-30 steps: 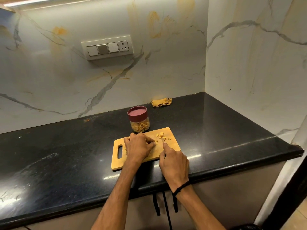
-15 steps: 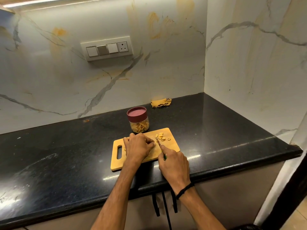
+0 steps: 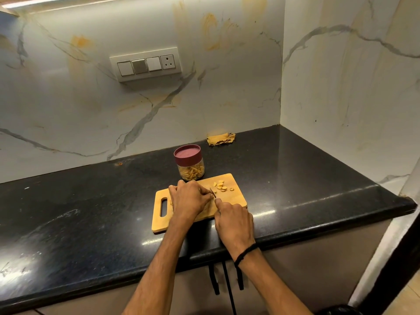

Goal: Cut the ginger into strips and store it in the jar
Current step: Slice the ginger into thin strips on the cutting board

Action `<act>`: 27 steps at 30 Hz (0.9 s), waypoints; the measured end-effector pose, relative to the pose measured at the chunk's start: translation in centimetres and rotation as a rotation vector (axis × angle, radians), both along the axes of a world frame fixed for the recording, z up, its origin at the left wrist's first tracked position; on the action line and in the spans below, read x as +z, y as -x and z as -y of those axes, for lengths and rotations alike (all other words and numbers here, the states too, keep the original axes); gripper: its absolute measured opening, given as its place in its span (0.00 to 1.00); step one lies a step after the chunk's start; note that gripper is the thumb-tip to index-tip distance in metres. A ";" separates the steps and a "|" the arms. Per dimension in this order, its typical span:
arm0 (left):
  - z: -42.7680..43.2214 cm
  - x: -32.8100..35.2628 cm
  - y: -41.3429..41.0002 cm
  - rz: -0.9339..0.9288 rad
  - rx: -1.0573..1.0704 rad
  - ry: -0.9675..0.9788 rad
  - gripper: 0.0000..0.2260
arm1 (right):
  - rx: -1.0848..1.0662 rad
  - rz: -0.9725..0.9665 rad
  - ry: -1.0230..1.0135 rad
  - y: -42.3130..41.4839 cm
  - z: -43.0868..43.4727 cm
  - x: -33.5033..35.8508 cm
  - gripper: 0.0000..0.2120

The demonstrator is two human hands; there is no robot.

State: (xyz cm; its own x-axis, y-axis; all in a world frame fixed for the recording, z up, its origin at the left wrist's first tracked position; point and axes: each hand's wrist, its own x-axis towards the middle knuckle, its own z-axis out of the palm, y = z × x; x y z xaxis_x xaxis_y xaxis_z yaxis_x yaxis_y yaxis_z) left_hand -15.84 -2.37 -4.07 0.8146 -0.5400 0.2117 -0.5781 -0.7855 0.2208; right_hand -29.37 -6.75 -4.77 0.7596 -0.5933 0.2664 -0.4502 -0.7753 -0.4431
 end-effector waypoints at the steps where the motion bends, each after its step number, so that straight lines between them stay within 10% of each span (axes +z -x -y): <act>1: 0.1 0.1 0.0 -0.003 0.006 -0.008 0.10 | -0.003 -0.012 0.016 0.2 -0.1 -0.1 0.16; 27: 0.3 0.0 0.9 -0.005 0.022 0.032 0.10 | 0.050 0.050 -0.065 0.6 0.8 0.0 0.17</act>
